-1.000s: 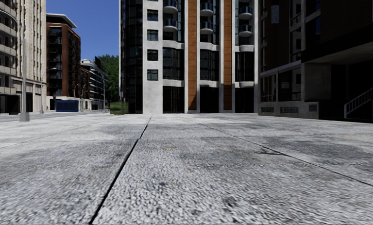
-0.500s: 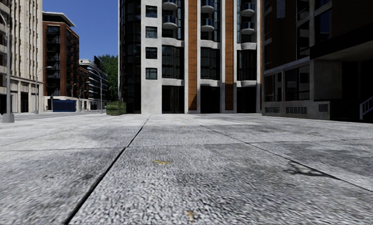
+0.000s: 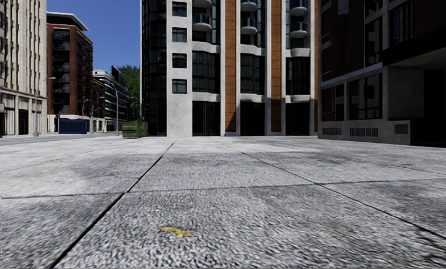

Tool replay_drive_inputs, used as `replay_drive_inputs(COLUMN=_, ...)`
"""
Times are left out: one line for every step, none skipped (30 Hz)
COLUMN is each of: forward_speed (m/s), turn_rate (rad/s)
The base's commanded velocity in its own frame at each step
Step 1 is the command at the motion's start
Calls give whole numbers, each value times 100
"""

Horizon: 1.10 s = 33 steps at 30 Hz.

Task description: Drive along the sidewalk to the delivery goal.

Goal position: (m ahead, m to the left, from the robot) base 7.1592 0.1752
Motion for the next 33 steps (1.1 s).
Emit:
replay_drive_inputs(forward_speed=200, turn_rate=0)
replay_drive_inputs(forward_speed=200, turn_rate=0)
replay_drive_inputs(forward_speed=200, turn_rate=0)
replay_drive_inputs(forward_speed=200, turn_rate=0)
replay_drive_inputs(forward_speed=200, turn_rate=0)
replay_drive_inputs(forward_speed=200, turn_rate=0)
replay_drive_inputs(forward_speed=200, turn_rate=0)
replay_drive_inputs(forward_speed=200, turn_rate=0)
replay_drive_inputs(forward_speed=200, turn_rate=0)
replay_drive_inputs(forward_speed=200, turn_rate=0)
replay_drive_inputs(forward_speed=200, turn_rate=0)
replay_drive_inputs(forward_speed=200, turn_rate=0)
replay_drive_inputs(forward_speed=200, turn_rate=0)
replay_drive_inputs(forward_speed=200, turn_rate=0)
replay_drive_inputs(forward_speed=200, turn_rate=0)
replay_drive_inputs(forward_speed=200, turn_rate=0)
replay_drive_inputs(forward_speed=200, turn_rate=0)
replay_drive_inputs(forward_speed=200, turn_rate=0)
replay_drive_inputs(forward_speed=200, turn_rate=0)
replay_drive_inputs(forward_speed=200, turn_rate=0)
replay_drive_inputs(forward_speed=200, turn_rate=0)
replay_drive_inputs(forward_speed=200, turn_rate=0)
replay_drive_inputs(forward_speed=200, turn_rate=0)
replay_drive_inputs(forward_speed=200, turn_rate=0)
replay_drive_inputs(forward_speed=200, turn_rate=0)
replay_drive_inputs(forward_speed=200, turn_rate=0)
replay_drive_inputs(forward_speed=200, turn_rate=0)
replay_drive_inputs(forward_speed=200, turn_rate=0)
replay_drive_inputs(forward_speed=200, turn_rate=0)
replay_drive_inputs(forward_speed=200, turn_rate=0)
replay_drive_inputs(forward_speed=200, turn_rate=0)
replay_drive_inputs(forward_speed=200, turn_rate=0)
replay_drive_inputs(forward_speed=200, turn_rate=0)
